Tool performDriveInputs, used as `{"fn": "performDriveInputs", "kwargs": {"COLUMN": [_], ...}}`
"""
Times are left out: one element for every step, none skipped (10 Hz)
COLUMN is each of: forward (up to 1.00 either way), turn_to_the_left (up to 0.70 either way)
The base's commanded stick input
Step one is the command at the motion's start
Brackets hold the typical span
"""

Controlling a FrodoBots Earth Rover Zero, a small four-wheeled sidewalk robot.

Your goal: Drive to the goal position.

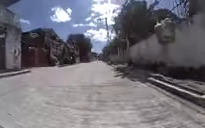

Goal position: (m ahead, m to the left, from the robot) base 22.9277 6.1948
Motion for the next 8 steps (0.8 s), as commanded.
{"fn": "performDriveInputs", "kwargs": {"forward": [1.0,1.0,1.0,1.0,1.0,1.0,1.0,1.0], "turn_to_the_left": [-0.4,-0.4,-0.4,-0.32,-0.01,0.02,0.01,0.03]}}
